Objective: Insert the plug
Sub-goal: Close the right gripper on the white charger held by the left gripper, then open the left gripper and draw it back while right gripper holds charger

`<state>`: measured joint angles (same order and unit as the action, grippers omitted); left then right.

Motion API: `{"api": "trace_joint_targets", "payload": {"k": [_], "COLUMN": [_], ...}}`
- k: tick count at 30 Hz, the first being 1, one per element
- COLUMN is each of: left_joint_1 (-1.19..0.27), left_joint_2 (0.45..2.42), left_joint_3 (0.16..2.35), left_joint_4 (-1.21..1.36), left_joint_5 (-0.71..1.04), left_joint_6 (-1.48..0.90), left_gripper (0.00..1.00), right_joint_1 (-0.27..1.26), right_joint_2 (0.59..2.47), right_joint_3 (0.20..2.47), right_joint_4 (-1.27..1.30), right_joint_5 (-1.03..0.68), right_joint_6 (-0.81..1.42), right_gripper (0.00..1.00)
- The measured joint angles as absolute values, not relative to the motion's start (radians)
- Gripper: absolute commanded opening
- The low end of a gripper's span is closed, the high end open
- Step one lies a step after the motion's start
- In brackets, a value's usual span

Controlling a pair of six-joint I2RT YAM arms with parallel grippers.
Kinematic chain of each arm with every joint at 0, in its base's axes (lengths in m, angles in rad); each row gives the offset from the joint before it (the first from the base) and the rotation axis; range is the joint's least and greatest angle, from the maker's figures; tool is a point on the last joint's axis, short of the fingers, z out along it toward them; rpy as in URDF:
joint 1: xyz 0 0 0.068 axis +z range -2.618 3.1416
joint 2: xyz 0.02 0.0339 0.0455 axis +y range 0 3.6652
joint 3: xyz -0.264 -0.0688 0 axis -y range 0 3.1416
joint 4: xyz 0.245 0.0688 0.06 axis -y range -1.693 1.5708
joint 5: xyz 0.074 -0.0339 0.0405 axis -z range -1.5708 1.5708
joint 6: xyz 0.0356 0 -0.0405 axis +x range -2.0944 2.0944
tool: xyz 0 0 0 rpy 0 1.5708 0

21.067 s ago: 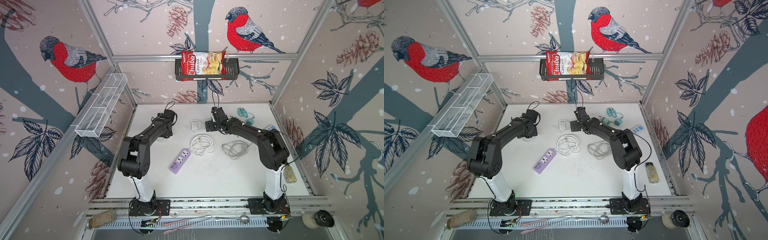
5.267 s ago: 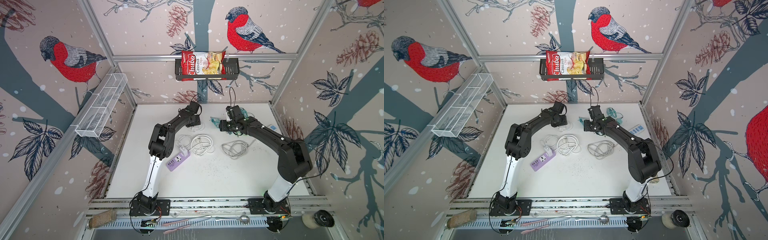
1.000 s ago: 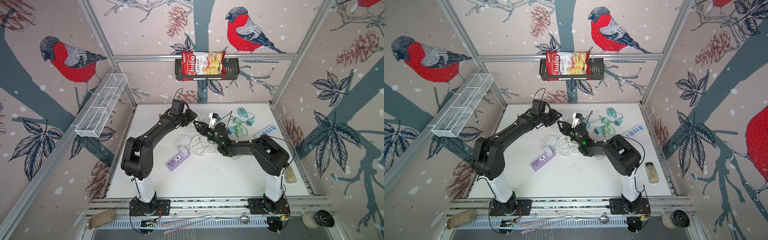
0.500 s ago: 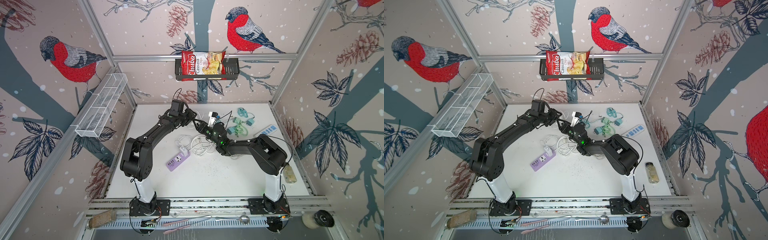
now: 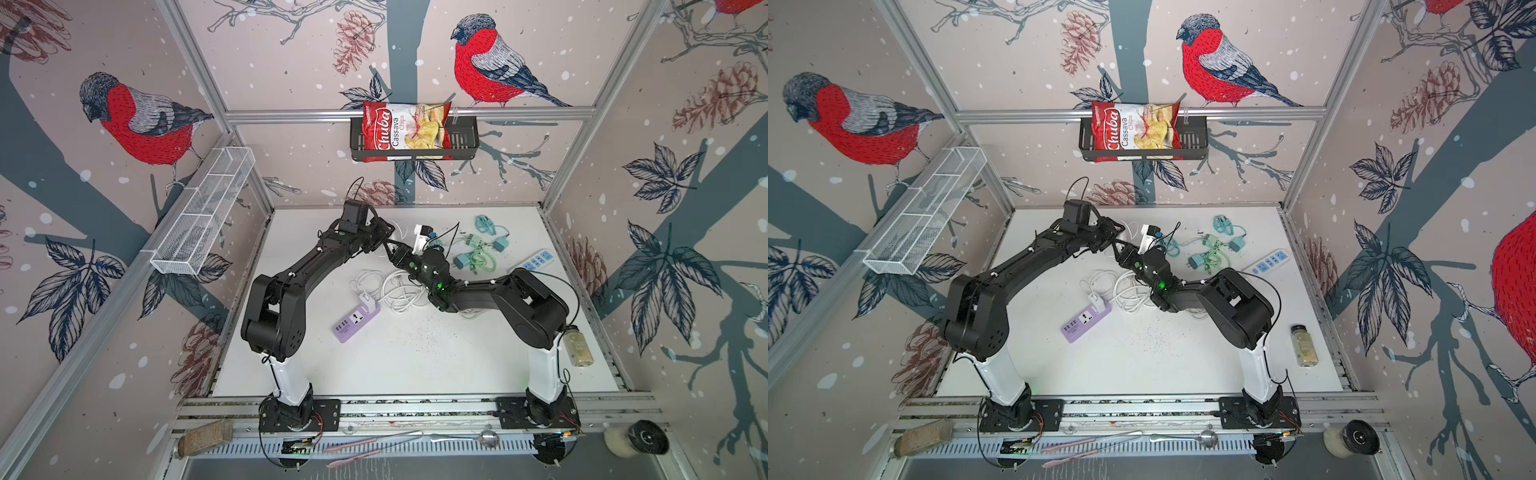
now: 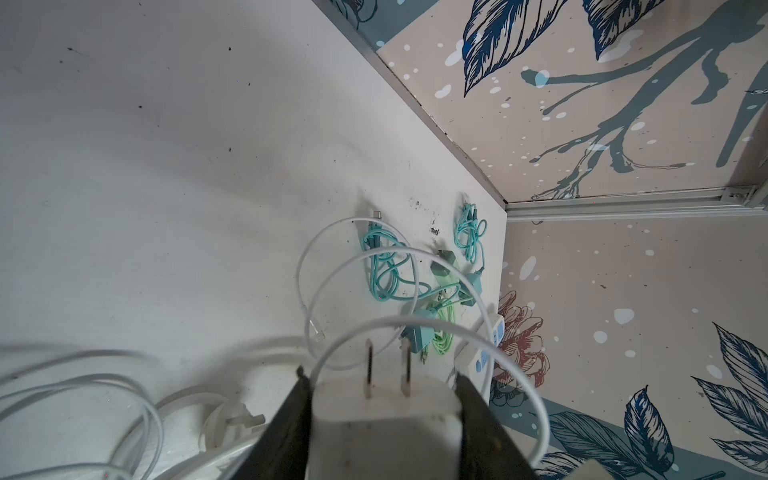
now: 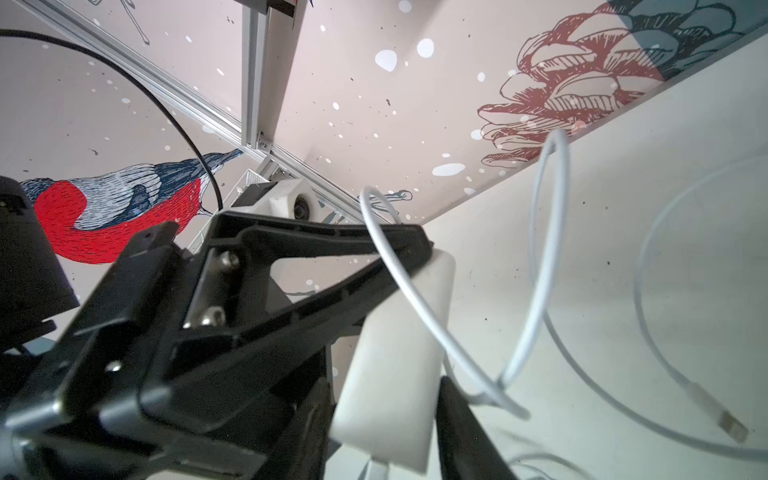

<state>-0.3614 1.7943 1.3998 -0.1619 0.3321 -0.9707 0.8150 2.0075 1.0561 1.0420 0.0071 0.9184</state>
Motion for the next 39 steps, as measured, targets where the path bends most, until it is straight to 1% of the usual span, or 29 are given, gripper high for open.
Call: {"api": "trace_joint_targets", "payload": {"k": [7, 9, 13, 17, 18, 20, 21, 23, 24, 26, 31, 34, 39], "left_joint_1": [-0.361, -0.361, -0.361, -0.359, -0.358, -0.356, -0.355, -0.349, -0.347, -0.344, -0.34, -0.337, -0.337], "left_joint_2": [1.794, 1.792, 1.79, 1.79, 1.79, 1.787, 1.786, 1.778, 1.773, 1.766, 1.768, 1.768, 1.774], "left_joint_3": [1.377, 1.373, 1.358, 1.345, 1.343, 1.337, 1.336, 1.329, 1.326, 1.323, 1.394, 1.441, 1.481], "left_joint_4": [-0.145, -0.138, -0.108, -0.089, -0.087, -0.079, -0.076, -0.072, -0.072, -0.064, -0.127, -0.157, -0.245], "left_joint_5": [0.339, 0.339, 0.339, 0.331, 0.332, 0.33, 0.328, 0.333, 0.333, 0.342, 0.377, 0.387, 0.391], "left_joint_6": [-0.977, -0.979, -0.979, -0.986, -0.987, -0.991, -0.991, -0.997, -1.0, -1.003, -0.938, -0.882, -0.793], "left_gripper": [0.05, 0.05, 0.05, 0.06, 0.08, 0.16, 0.23, 0.41, 0.46, 0.51, 0.6, 0.61, 0.59], "right_joint_1": [0.815, 0.815, 0.816, 0.817, 0.817, 0.817, 0.816, 0.813, 0.812, 0.805, 0.774, 0.733, 0.672], "right_joint_2": [2.022, 2.022, 2.022, 2.024, 2.024, 2.024, 2.024, 2.014, 2.008, 1.988, 1.928, 1.914, 1.902], "right_joint_3": [1.063, 1.069, 1.079, 1.098, 1.103, 1.115, 1.122, 1.135, 1.14, 1.15, 1.148, 1.156, 1.25], "right_joint_4": [1.037, 1.03, 1.005, 0.957, 0.949, 0.926, 0.913, 0.877, 0.859, 0.812, 0.731, 0.685, 0.469], "right_joint_5": [0.02, 0.03, 0.07, 0.08, 0.08, 0.08, 0.079, 0.069, 0.06, 0.042, -0.005, -0.062, -0.204], "right_joint_6": [0.926, 0.926, 0.917, 0.897, 0.896, 0.896, 0.895, 0.889, 0.885, 0.863, 0.838, 0.831, 0.758], "right_gripper": [0.42, 0.4, 0.25, 0.14, 0.12, 0.09, 0.08, 0.05, 0.04, 0.03, 0.01, 0.0, 0.0]}}
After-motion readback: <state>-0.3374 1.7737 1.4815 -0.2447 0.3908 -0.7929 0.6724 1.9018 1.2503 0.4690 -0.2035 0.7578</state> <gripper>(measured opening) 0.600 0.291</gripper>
